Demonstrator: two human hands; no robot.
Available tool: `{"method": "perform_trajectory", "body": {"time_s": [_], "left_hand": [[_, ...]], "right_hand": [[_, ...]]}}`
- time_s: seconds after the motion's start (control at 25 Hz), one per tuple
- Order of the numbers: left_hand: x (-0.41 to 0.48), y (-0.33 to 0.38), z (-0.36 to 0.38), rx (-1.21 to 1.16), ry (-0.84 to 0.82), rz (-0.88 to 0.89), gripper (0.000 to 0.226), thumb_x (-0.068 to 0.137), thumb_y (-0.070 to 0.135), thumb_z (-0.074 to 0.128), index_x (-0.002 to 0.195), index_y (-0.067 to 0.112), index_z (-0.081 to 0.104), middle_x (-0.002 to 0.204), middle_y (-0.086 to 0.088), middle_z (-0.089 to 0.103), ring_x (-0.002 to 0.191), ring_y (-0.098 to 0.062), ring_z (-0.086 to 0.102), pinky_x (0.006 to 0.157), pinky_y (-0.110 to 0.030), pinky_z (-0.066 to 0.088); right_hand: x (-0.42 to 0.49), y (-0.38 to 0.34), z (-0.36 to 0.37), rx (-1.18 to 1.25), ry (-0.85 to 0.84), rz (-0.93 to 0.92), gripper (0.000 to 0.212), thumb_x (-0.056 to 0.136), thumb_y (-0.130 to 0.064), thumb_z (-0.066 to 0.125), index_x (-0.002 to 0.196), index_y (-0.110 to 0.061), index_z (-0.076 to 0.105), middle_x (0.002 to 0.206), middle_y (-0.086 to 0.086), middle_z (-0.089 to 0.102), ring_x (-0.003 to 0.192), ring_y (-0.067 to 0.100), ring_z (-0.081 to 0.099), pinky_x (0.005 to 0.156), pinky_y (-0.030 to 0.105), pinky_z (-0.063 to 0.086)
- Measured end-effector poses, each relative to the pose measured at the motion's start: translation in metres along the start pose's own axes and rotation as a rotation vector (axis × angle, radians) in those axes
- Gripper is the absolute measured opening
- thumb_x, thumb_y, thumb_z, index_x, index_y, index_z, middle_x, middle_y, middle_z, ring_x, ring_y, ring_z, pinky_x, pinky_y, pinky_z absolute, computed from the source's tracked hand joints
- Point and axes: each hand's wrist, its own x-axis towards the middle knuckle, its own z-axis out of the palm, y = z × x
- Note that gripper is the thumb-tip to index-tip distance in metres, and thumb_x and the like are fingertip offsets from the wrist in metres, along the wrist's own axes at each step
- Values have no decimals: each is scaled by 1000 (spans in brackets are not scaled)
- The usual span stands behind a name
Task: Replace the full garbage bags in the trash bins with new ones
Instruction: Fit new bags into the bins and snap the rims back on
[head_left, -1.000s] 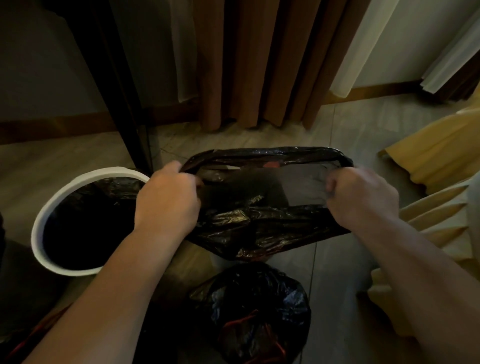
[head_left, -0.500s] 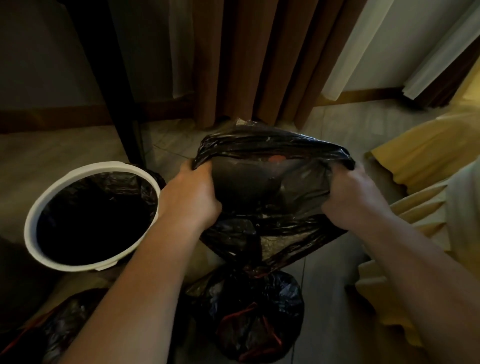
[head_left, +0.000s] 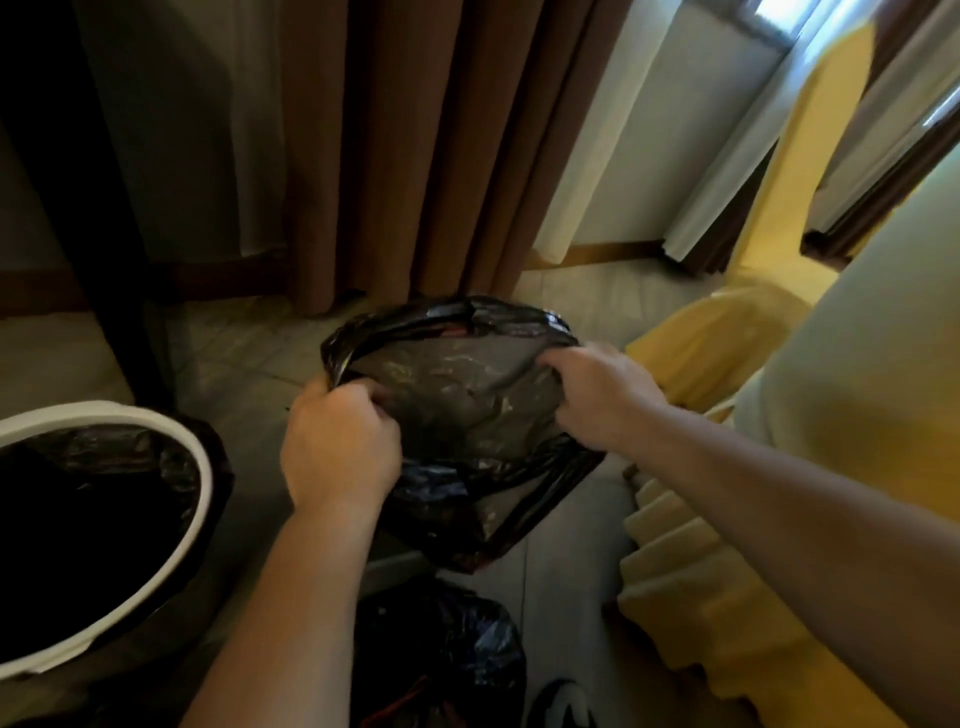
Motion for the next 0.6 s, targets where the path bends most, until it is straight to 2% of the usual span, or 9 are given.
{"method": "perform_trajectory", "body": {"time_s": [0.12,0.2,0.28,0.32,0.4,0.52,0.6], "left_hand": [[-10,-9,11,120,-45,88,35,92,23,66,127,22,67,130,-5,48,103,-33,61,84,-40,51],[-12,-23,10,175,-107,118,50,88,18,72,135,23,58,131,-1,37,99,-32,61,84,-37,50],[-12,-40,6,255,-119,104,53,83,12,74,132,22,58,129,-1,34,95,-33,61,83,-37,51],[-11,-48,2,280,-128,92,55,81,12,77,131,22,59,130,-1,34,97,-33,61,85,-37,52],[-14,-59,-2,296,-177,56,67,75,15,83,135,27,56,139,1,30,111,-34,60,93,-34,51],[-16,-69,1,371,-235,68,88,71,28,88,144,42,41,152,12,20,129,-34,54,99,-33,47],[-12,-69,5,422,-282,64,92,73,33,87,147,48,33,158,13,20,138,-31,48,102,-35,45]], "right_hand": [[38,19,23,55,-36,0,34,78,-22,64,111,-31,68,104,1,67,91,26,65,78,36,60],[67,29,36,96,-61,-53,37,80,-18,63,116,-28,67,102,2,67,89,25,66,74,33,59],[92,35,43,123,-68,-124,30,82,-16,62,112,-16,65,100,5,67,85,25,67,71,36,61],[101,37,49,144,-72,-164,25,83,-16,62,107,-14,63,97,5,66,83,24,67,70,37,62],[108,47,66,216,-78,-230,19,84,-16,64,102,-21,60,95,1,65,79,18,66,62,33,59],[105,59,104,372,-14,-194,30,80,-12,71,102,-26,57,90,-4,62,74,11,61,53,21,48],[106,61,126,446,-6,-190,34,78,-7,74,105,-21,59,91,-1,63,76,13,62,57,24,51]]}}
